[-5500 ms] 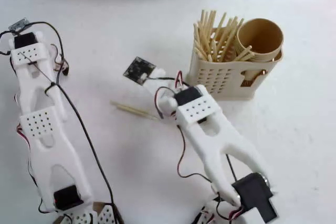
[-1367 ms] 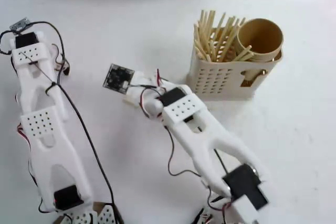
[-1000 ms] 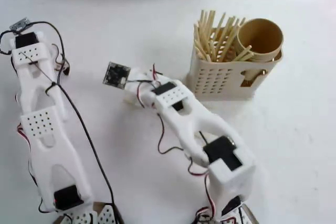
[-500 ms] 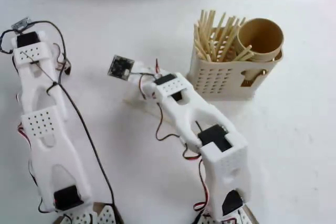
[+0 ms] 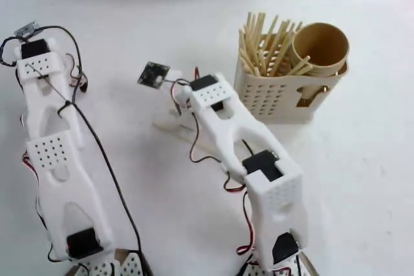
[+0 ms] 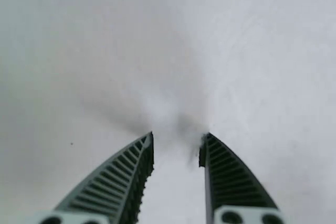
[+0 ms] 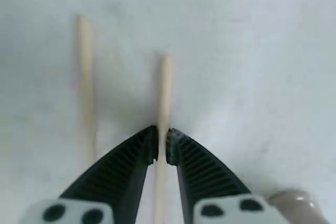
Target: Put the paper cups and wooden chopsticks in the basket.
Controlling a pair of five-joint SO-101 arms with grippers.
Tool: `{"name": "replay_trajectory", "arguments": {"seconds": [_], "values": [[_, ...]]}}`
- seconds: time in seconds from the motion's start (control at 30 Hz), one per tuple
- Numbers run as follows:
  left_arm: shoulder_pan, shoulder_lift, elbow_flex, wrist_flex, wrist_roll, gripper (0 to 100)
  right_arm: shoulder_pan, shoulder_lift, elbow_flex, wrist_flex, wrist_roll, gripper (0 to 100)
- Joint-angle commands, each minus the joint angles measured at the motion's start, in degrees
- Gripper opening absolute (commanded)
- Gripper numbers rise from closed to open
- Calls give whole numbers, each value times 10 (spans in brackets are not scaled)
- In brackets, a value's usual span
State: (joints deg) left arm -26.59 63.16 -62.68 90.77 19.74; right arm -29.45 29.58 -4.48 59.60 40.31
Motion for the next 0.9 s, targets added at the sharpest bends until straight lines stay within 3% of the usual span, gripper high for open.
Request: {"name": "replay_trajectory", "arguments": {"seconds": [0.0,0.53,0.87], "values": [[7,-7,-31,-3,3,158,3,-39,-52,50,-39,17],[6,-7,-30,-3,3,158,11,-463,-61,120,-136,17],[5,-7,-27,-3,3,158,131,-651,-62,56,-149,17]]}}
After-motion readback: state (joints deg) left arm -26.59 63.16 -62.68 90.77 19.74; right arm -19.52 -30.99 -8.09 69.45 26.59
